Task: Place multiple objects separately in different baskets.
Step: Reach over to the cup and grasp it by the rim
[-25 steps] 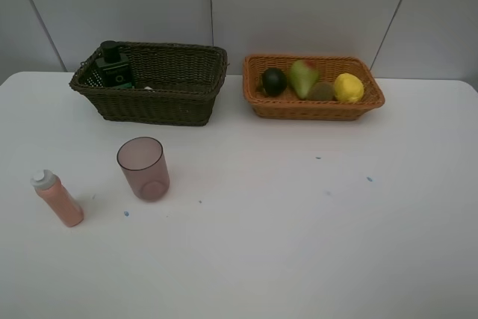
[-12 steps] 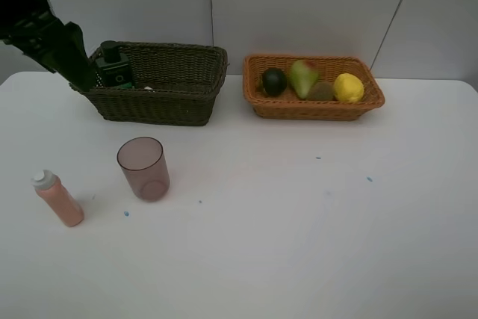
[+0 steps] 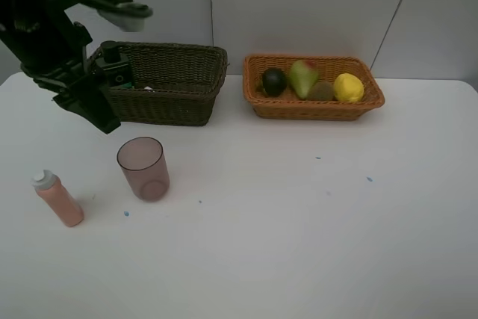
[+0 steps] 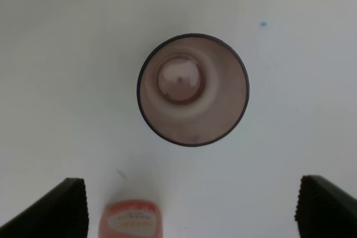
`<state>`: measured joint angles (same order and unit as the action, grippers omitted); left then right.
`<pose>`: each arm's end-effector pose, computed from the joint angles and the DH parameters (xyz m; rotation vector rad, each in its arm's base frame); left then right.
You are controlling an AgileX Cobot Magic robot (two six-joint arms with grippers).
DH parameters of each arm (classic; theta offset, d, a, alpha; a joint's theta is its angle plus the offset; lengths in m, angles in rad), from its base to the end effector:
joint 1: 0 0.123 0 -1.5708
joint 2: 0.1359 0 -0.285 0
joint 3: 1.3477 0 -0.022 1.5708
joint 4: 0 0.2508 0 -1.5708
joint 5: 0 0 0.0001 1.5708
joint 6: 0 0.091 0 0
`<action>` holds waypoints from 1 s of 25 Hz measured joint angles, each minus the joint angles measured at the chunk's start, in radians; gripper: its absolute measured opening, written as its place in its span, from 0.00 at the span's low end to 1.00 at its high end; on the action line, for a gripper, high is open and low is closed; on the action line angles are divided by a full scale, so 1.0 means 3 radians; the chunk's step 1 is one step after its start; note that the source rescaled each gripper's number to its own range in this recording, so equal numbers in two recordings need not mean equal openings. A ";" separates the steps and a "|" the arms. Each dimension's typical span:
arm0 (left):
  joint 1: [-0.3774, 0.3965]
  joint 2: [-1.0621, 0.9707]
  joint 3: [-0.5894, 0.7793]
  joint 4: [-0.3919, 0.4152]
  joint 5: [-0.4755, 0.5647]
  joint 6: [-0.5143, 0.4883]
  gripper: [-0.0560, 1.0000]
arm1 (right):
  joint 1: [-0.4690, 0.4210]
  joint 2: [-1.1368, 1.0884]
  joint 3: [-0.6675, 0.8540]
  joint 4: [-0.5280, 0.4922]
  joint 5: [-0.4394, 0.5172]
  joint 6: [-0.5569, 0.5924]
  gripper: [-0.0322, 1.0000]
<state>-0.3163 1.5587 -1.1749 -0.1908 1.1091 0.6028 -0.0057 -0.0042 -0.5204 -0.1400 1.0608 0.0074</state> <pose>0.2772 -0.1070 0.2652 1.2117 2.6842 -0.2251 -0.0084 -0.0110 0.2835 0.0217 2.0158 -0.1656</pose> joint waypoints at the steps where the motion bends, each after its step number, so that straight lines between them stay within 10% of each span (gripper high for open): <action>1: -0.0015 0.0012 0.0040 0.0017 -0.0069 0.0000 0.97 | 0.0000 0.0000 0.0000 0.0000 0.0000 0.0000 1.00; 25: -0.0030 0.0686 0.0345 0.0092 -0.1067 0.0097 0.97 | 0.0000 0.0000 0.0000 0.0000 0.0000 0.0000 1.00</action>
<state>-0.3253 1.7644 -1.0713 -0.1632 0.7890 0.6318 -0.0057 -0.0042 -0.5204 -0.1400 1.0608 0.0074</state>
